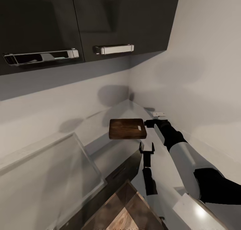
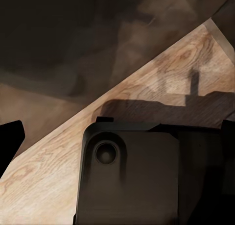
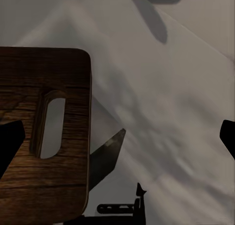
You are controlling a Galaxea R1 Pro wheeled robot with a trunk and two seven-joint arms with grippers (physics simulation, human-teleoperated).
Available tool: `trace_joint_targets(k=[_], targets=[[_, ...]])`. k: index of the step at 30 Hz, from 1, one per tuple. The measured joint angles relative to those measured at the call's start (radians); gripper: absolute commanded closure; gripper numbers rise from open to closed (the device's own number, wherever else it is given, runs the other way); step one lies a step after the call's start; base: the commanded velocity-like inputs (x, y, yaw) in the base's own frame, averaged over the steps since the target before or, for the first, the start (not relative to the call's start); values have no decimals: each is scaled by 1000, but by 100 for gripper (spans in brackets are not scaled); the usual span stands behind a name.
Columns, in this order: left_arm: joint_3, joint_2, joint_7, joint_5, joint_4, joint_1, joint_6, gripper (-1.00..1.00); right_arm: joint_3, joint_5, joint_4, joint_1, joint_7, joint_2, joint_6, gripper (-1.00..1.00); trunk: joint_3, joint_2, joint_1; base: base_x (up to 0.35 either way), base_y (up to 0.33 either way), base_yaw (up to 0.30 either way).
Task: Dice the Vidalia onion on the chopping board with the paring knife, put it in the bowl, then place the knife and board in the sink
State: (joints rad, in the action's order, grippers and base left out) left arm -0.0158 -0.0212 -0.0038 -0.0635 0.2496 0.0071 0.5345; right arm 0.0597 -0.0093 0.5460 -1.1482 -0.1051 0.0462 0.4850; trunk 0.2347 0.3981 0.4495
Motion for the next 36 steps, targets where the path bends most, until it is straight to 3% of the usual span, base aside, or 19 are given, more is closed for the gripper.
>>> trace_joint_targets(k=[31, 36], targets=[[1, 0, 0, 1, 0, 0, 0, -100, -1, 2, 14, 0, -1, -1, -1, -100, 49, 0, 0, 0, 0, 0], [1, 0, 0, 1, 0, 0, 0, -100, -3, 2, 57, 0, 0, -15, 3, -100, 51, 0, 0, 0, 0, 0]])
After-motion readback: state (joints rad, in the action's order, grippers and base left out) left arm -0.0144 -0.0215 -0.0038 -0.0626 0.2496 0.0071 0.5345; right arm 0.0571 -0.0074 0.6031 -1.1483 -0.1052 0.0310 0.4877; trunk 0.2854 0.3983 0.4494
